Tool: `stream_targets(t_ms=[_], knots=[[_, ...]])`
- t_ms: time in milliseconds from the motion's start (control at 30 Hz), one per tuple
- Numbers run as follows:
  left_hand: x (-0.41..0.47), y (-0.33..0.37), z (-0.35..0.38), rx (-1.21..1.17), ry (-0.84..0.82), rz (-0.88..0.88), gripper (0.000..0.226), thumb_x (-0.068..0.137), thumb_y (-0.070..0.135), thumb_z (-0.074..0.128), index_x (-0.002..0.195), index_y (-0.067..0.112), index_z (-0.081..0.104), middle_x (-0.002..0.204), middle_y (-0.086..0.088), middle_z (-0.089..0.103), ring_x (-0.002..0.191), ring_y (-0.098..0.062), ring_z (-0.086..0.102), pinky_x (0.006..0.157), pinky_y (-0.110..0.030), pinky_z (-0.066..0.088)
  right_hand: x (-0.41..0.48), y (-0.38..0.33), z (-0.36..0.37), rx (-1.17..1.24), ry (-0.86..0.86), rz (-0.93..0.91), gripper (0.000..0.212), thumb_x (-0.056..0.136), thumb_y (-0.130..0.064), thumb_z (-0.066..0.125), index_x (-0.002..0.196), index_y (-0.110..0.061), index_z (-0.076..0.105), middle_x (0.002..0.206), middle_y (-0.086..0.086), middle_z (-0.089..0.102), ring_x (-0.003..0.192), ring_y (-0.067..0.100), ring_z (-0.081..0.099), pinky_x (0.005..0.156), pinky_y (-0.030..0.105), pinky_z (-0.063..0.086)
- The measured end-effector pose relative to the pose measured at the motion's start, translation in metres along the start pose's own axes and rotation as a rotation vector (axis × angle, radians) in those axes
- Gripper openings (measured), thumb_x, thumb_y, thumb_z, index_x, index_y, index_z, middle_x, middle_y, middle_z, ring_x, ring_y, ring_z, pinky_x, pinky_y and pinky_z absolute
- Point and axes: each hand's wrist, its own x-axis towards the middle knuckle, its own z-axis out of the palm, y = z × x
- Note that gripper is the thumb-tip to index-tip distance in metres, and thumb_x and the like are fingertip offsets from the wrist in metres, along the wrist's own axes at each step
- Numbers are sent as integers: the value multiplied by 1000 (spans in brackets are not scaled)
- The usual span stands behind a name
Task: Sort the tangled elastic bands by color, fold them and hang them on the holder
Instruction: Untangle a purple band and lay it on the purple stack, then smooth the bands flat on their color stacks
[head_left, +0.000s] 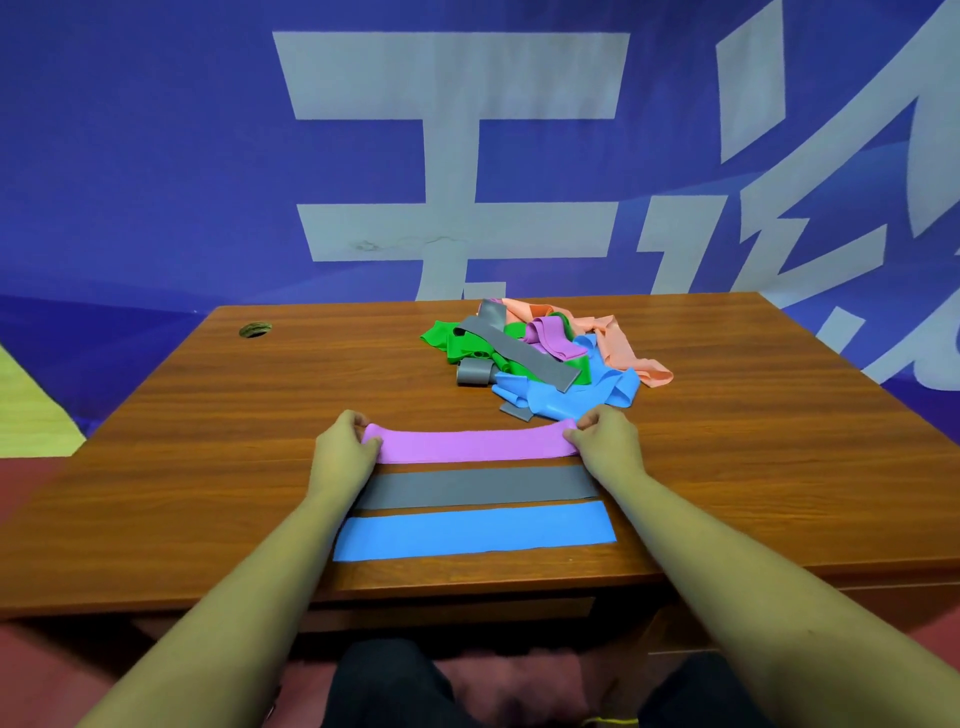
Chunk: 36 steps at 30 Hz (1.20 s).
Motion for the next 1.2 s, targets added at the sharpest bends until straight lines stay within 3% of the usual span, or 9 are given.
stream_targets(t_ms=[100,200,300,500,633,800,1000,1200], knots=[[-1,1,8,201,34,-1,25,90,19,57,113,8,60,109,-18,61,103,-37,55,87,-40,43,-2,5,7,-97,14,-58,11,86,-22,70,84,-14,62,89,4,62,86,21,60,69,32,45],[-4,3,13,319,102,9,34,87,20,58,120,11,57,117,-17,51,110,-37,45,96,-45,38,0,11,7,-140,37,-124,9,85,-23,68,86,-14,65,98,7,59,89,19,57,76,33,48],[1,12,19,282,103,111,29,82,15,60,111,11,60,113,-14,50,110,-36,44,95,-43,38,9,5,-1,-169,13,-195,12,85,-18,65,94,-10,66,99,7,58,91,21,56,77,31,44],[39,67,52,57,-71,264,18,80,15,64,98,13,63,100,-10,56,98,-32,54,92,-43,46,52,-20,-9,-174,17,-253,21,84,-14,61,101,-3,67,105,15,61,97,28,57,80,29,37],[69,93,79,14,-126,220,21,80,14,63,100,10,62,102,-11,56,98,-32,55,88,-37,44,79,-31,5,-204,-15,-284,27,84,-14,61,108,-3,66,110,16,60,102,29,57,85,30,40],[107,93,106,8,-180,84,43,81,24,66,119,4,58,118,-18,62,110,-35,56,92,-40,45,112,-33,25,-253,3,-256,33,83,-15,60,114,-3,62,113,20,56,105,35,54,89,40,46],[121,84,127,18,-146,120,37,77,14,66,112,6,60,110,-18,60,104,-35,57,88,-41,47,135,-13,40,-436,-31,-162,32,87,-25,64,113,-8,60,115,18,54,111,39,49,92,41,41],[116,81,135,76,-91,160,43,78,18,68,118,11,53,111,-18,54,105,-38,51,92,-43,42,138,-22,29,-348,33,-250,12,85,-13,63,96,-14,67,100,11,64,106,37,50,85,39,42]])
